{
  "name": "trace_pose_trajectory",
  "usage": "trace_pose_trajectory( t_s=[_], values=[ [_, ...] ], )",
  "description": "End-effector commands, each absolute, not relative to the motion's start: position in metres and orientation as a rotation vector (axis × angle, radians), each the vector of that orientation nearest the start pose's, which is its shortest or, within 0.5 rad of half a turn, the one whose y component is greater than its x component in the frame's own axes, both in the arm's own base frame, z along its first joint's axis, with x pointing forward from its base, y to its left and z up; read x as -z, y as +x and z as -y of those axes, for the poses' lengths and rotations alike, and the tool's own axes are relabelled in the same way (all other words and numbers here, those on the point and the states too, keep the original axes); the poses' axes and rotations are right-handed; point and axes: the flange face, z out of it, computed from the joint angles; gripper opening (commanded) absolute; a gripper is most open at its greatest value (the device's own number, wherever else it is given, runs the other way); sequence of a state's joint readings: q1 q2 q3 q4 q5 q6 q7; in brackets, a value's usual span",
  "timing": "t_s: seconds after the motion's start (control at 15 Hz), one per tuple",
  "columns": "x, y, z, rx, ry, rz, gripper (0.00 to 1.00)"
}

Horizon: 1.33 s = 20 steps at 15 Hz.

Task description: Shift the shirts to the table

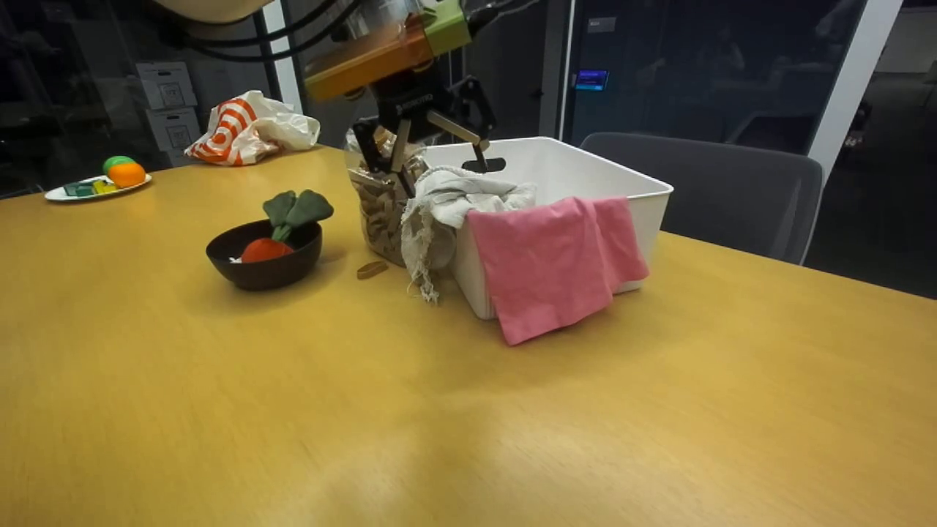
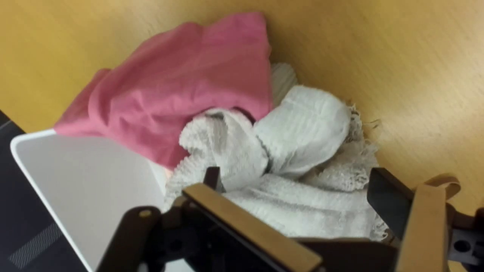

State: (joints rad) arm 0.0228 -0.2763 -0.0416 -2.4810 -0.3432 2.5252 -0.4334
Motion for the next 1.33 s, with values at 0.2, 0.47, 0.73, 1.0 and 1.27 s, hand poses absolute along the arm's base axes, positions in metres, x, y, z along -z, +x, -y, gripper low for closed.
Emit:
trace_pose_trajectory(
  t_s=[0.2, 0.47, 0.73, 1.0, 1.27],
  values=[
    [-0.421, 0.501, -0.018, 0.696, -3.068, 1.275, 1.0],
    [-0.414, 0.506, -0.025, 0.675, -2.998, 1.334, 1.0],
    [-0.413, 0.508, -0.023, 0.675, -2.972, 1.387, 0.74],
    [-0.414, 0.508, -0.022, 0.677, -2.957, 1.414, 0.44],
    [-0.414, 0.509, -0.019, 0.673, -2.947, 1.417, 0.11]
  ],
)
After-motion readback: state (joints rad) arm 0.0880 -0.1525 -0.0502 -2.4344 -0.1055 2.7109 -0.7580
